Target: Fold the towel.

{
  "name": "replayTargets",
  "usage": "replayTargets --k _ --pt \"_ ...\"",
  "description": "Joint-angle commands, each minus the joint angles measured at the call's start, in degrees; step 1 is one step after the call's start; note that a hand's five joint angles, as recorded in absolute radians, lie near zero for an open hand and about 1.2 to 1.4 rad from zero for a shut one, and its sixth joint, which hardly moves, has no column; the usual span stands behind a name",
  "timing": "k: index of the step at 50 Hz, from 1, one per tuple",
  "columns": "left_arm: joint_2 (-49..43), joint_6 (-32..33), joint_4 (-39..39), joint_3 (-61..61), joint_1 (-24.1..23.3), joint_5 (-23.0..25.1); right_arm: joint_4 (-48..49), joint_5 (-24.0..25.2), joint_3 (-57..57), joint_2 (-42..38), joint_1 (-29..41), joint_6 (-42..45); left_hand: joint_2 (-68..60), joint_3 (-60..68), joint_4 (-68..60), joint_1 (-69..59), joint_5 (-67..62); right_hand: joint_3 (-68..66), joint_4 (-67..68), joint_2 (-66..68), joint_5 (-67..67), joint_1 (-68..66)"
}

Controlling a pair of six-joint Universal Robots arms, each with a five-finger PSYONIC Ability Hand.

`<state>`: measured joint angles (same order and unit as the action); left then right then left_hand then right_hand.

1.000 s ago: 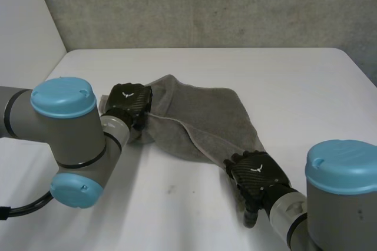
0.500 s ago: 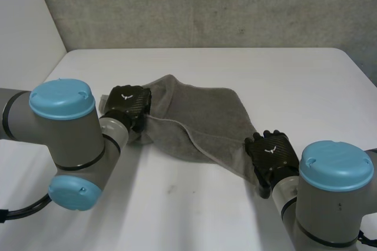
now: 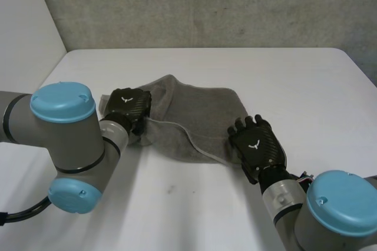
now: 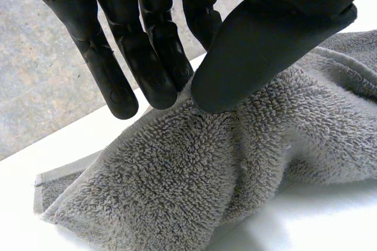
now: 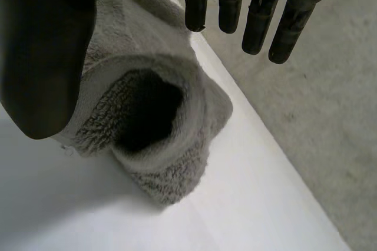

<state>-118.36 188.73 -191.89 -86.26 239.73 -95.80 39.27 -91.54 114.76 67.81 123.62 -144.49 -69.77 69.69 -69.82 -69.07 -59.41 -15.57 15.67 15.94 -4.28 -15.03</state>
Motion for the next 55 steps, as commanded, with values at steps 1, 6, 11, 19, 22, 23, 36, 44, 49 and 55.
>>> replayTargets --k 1,6,11,19,22,23,36,44,49,55 --pt "0.14 -0.03 -0.15 -0.31 0.03 0.00 0.72 2.77 3.46 2.24 -0.05 6.33 -10.23 10.31 -10.18 -10.93 -10.59 -5.78 5.68 5.41 -7.07 -6.32" --pt "0.14 -0.03 -0.15 -0.40 0.03 0.00 2.82 3.12 3.98 1.01 -0.83 7.20 -10.23 10.31 -10.18 -10.93 -10.59 -32.93 32.84 32.56 -34.22 -33.47" --pt "0.23 -0.03 -0.07 -0.58 0.03 0.00 6.86 3.12 4.42 1.35 -3.21 8.34 -10.23 10.31 -10.18 -10.93 -10.59 -57.84 57.75 57.47 -59.13 -58.38" --pt "0.58 -0.03 0.11 -1.02 0.03 0.00 8.28 1.98 2.93 6.10 -9.63 4.13 -10.23 10.31 -10.18 -10.93 -10.59 -64.43 64.33 64.06 -65.72 -64.97" --pt "1.11 0.15 0.20 -1.72 0.03 0.17 1.29 1.45 0.39 6.46 -12.17 -3.41 -10.23 10.31 -10.18 -10.93 -10.59 -64.43 64.33 64.06 -65.72 -64.97" --pt "1.11 0.15 0.20 -1.72 0.03 0.17 1.25 1.45 0.38 6.45 -12.18 -3.43 -10.23 10.31 -10.18 -10.93 -10.59 -64.43 64.33 64.06 -65.72 -64.97" --pt "0.85 0.32 0.37 -2.25 -0.85 0.35 -18.79 3.12 -4.02 5.22 -11.91 -12.92 -10.23 10.31 -10.18 -10.93 -10.59 -7.82 7.72 7.45 -9.10 -8.36" --pt "0.67 0.32 0.37 -1.99 -0.85 0.35 -18.61 3.03 -2.09 6.71 -10.69 -13.80 -10.23 10.31 -10.18 -10.93 -10.59 -4.12 4.03 3.75 -5.41 -4.66" --pt "0.50 0.32 0.28 -1.81 -0.76 0.26 -16.34 2.33 -1.03 7.16 -6.65 -13.89 -10.23 10.31 -10.18 -10.93 -10.59 1.12 -1.21 -1.49 -0.17 0.58" --pt "0.50 0.24 0.20 -1.81 -0.76 0.26 -8.34 2.07 -1.37 4.01 -5.06 -12.14 -10.23 10.31 -10.18 -10.93 -10.59 -2.07 1.97 1.70 -3.36 -2.61"
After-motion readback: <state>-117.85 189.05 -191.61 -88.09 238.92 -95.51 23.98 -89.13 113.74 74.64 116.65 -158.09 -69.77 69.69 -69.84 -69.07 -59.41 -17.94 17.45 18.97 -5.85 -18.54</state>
